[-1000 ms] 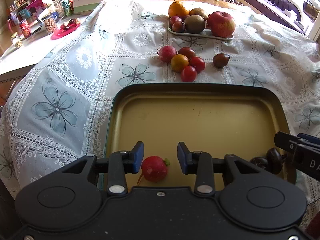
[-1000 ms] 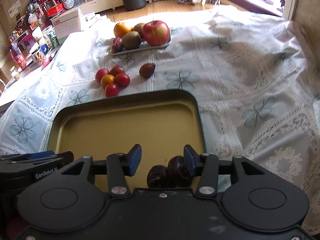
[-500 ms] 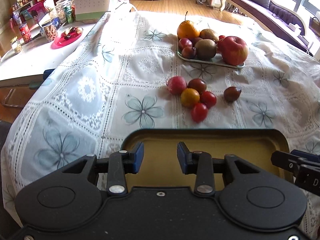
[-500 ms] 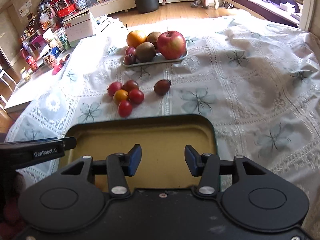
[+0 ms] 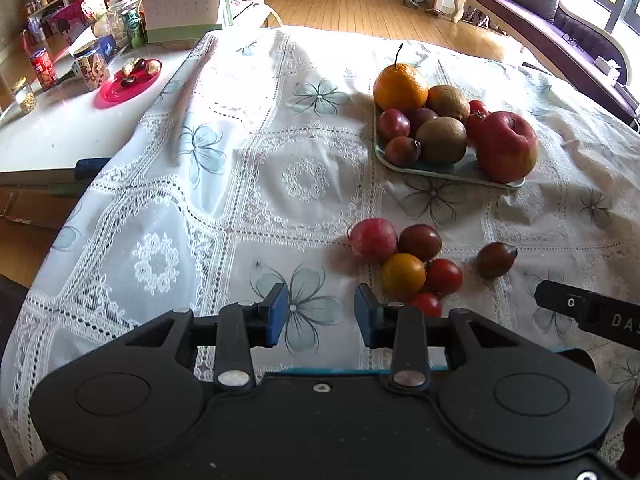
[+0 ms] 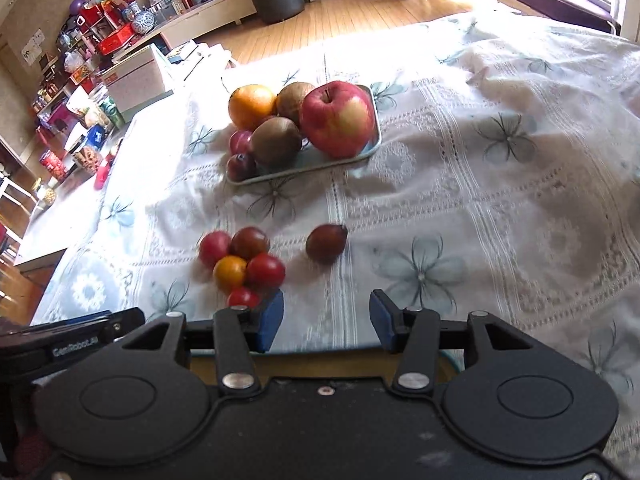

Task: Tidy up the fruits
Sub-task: 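Move both open tools back toward the loose fruit cluster, then grasp a red plum with the left tool while the right tool grasps a dark red plum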

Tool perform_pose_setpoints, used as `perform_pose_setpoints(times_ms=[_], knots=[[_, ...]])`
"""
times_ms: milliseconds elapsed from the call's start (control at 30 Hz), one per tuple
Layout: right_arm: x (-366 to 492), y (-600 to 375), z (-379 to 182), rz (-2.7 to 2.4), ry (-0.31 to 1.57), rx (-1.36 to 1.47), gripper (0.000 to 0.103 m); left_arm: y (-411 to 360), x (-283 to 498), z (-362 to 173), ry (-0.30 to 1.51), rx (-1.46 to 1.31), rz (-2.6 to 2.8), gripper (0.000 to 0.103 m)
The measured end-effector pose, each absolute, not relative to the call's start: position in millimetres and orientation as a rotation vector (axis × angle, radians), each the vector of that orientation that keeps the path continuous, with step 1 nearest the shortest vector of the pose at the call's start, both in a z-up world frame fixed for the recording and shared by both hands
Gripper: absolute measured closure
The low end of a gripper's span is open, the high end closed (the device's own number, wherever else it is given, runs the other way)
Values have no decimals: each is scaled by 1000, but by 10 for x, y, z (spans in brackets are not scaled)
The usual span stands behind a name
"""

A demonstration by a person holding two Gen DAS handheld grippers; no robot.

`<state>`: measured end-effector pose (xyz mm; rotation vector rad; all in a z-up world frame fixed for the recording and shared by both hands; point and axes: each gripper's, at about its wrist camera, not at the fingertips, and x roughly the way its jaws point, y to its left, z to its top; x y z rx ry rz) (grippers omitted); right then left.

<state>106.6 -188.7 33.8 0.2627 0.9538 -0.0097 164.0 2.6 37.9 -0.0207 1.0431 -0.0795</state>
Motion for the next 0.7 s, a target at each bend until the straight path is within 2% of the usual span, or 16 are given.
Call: perform_pose_setpoints(times_ms=[633,667,700], knots=[[1967,-1756,-246,-129,1025,248,52,-112,1990,195,1061,17,-117,57],[1979,-1749,-277,-132,1029,248,53,-119,2000,191,1058,19,-116,57],[1980,-1734,-302,-135,1032,245,61,-129,2010,188,1053,19,-119,57]])
